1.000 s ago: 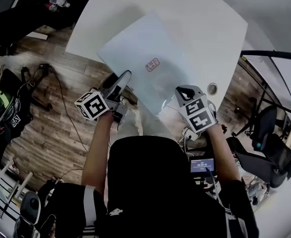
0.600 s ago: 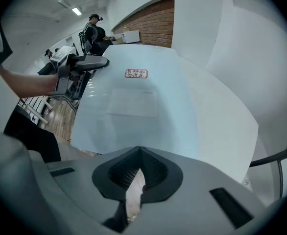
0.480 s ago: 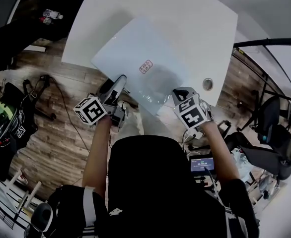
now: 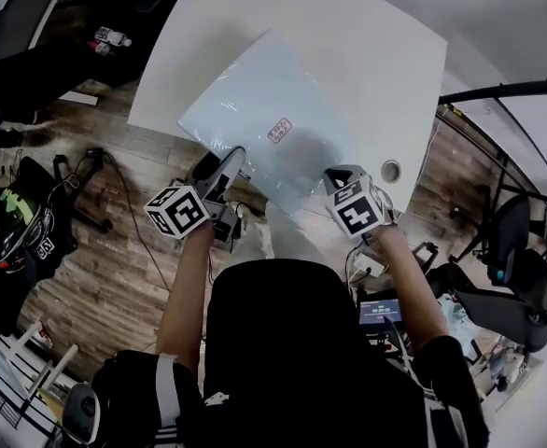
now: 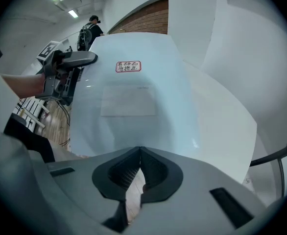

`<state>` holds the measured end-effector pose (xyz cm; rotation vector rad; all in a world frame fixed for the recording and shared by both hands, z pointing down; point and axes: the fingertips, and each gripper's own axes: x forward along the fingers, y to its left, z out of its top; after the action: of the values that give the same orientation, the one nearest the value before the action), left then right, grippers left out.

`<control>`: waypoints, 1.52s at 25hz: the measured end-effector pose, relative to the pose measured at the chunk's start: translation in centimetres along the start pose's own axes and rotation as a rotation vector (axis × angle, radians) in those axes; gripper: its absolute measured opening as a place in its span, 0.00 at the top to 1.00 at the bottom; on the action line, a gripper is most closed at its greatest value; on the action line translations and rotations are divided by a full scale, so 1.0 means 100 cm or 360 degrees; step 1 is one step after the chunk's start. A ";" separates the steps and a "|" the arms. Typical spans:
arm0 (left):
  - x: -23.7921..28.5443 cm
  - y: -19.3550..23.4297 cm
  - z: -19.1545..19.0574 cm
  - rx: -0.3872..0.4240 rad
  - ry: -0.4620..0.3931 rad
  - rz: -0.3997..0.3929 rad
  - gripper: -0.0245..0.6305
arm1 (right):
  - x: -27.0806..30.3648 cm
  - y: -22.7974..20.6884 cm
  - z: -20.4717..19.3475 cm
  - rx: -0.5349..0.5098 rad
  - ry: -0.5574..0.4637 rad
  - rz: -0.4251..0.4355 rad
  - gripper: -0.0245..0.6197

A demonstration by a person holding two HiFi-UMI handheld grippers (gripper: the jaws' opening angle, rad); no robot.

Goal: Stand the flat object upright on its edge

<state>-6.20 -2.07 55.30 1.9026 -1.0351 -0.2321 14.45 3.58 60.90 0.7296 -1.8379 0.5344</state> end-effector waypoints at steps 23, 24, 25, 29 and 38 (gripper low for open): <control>0.017 -0.049 0.028 0.0511 0.0066 0.0172 0.49 | 0.040 -0.054 0.039 0.0167 -0.0027 0.0077 0.90; 0.019 -0.051 0.029 0.0529 0.0068 0.0178 0.49 | 0.041 -0.056 0.041 0.0163 -0.0028 0.0078 0.90; 0.021 -0.054 0.029 0.0549 0.0069 0.0182 0.49 | 0.042 -0.058 0.043 0.0163 -0.0033 0.0080 0.90; 0.031 -0.064 0.033 0.0648 0.0073 0.0204 0.49 | 0.045 -0.071 0.050 0.0168 -0.0059 0.0088 0.90; 0.054 -0.078 0.034 0.0786 0.0073 0.0245 0.50 | 0.026 -0.091 0.082 0.0162 -0.0169 0.0097 0.90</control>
<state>-0.30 -6.54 48.53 2.2343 -1.2858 0.1730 14.66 -8.94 60.57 0.7850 -1.9477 0.6437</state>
